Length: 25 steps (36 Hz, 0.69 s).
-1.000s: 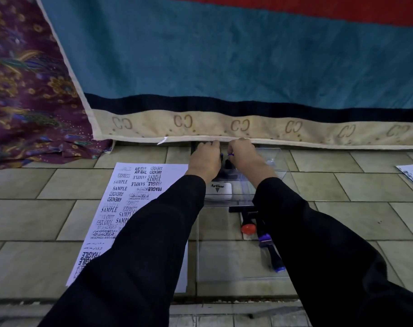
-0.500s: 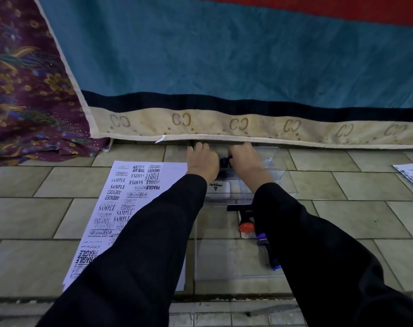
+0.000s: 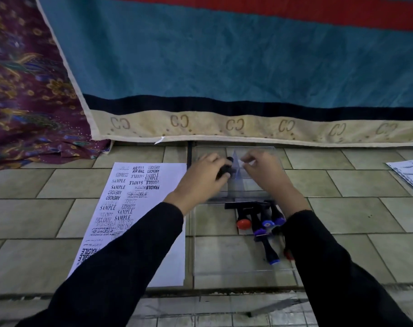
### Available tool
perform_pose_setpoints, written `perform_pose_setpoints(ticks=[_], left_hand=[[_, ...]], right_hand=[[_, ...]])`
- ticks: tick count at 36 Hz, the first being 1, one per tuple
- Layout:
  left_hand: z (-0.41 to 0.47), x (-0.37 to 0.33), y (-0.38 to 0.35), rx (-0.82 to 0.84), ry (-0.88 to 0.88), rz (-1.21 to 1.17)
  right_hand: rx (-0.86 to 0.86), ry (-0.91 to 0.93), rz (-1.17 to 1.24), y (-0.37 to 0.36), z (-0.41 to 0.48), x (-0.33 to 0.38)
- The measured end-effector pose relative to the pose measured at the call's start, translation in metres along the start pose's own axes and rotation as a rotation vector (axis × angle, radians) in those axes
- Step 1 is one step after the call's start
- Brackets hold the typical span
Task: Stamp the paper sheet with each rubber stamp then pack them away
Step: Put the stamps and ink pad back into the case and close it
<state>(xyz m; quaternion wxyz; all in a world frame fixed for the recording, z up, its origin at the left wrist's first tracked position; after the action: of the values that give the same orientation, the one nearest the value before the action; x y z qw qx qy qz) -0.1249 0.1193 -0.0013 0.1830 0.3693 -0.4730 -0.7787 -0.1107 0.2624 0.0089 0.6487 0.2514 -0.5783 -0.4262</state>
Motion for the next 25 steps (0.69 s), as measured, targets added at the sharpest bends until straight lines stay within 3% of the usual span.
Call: perform_pose_setpoints(ticks=[6,11,18,25], left_hand=[[-0.052,-0.038,-0.025,0.086,-0.229,0.050],[-0.072,-0.053,-0.030,0.021,-0.344,0.144],[-0.075,-0.061,-0.049,0.141,-0.362,0.145],[-0.072,-0.067,-0.054,0.159,-0.361,0.170]], right_hand=[[-0.037,0.006,0.053,0.021,-0.079,-0.010],[0.013,-0.002,-0.044,0.012,-0.124,-0.017],[-0.062,-0.009,-0.082,0.011,-0.135,-0.020],[-0.072,-0.058,-0.184,0.009,-0.138,-0.022]])
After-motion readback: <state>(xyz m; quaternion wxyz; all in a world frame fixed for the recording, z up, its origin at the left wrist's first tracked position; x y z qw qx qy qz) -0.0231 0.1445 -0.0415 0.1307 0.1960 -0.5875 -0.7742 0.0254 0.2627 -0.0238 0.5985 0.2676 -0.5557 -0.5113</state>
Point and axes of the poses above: each hand's wrist, its own z-axis towards the middle knuckle, its own y-axis out of the back of the hand, x = y × z, the point moved 9 cm from there along z, towards the middle knuckle, and after that the axes turned 2 degrees about z, right-handed, at the moved point
